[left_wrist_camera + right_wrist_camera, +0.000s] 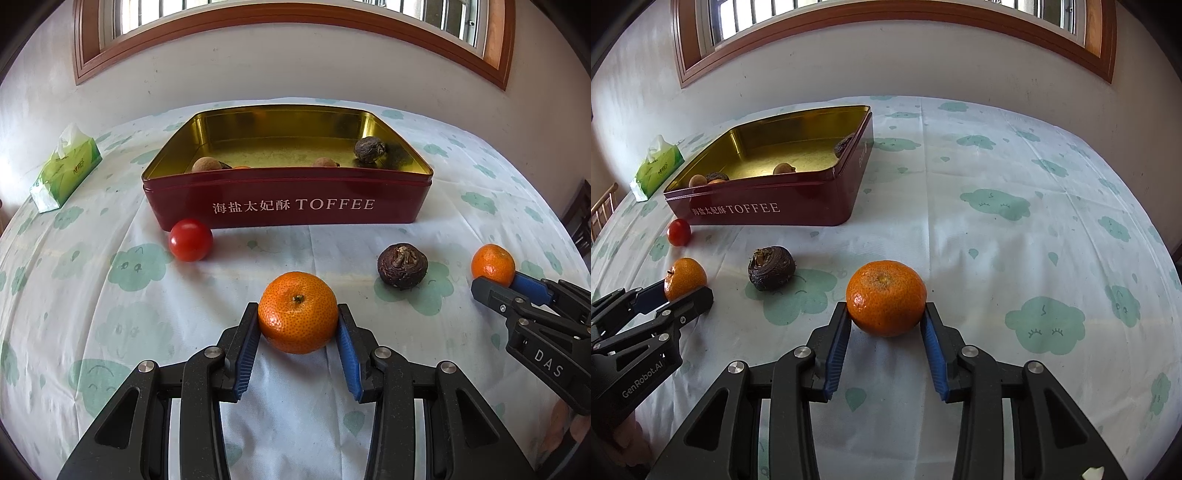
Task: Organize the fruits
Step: 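Lift both oranges and carry them over the TOFFEE tin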
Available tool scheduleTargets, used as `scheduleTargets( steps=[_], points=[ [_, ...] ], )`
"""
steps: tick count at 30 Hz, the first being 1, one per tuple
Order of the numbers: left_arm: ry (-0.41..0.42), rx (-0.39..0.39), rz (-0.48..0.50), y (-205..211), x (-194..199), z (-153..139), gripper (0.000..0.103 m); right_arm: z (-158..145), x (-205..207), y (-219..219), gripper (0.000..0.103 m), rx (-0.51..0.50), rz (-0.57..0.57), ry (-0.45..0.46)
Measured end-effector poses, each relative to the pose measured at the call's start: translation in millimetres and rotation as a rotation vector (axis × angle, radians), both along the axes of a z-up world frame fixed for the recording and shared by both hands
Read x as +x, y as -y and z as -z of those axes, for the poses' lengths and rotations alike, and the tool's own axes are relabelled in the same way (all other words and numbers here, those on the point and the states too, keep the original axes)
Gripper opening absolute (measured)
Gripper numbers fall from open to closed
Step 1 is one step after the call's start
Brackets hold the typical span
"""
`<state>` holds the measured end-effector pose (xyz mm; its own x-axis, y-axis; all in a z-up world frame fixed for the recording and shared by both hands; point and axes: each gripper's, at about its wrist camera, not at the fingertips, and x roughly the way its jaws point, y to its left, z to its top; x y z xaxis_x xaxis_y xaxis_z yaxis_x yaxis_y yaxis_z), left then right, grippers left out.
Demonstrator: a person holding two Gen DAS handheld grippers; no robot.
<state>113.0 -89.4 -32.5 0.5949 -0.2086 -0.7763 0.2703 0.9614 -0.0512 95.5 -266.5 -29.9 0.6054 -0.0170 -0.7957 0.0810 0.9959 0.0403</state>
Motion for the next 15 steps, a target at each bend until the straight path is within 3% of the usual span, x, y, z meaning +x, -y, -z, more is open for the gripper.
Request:
scheduleTargets(
  steps=[8,15],
  points=[
    [0.005,-0.024,-0.012,-9,1,-8,0.041,-15,1,0,0.036,0.011,-0.009,0.032],
    [0.056,-0.04,-0.033,-25,17,-33,0.041,-36,13,-5,0.036,0.001,-0.035,0.072]
  ],
)
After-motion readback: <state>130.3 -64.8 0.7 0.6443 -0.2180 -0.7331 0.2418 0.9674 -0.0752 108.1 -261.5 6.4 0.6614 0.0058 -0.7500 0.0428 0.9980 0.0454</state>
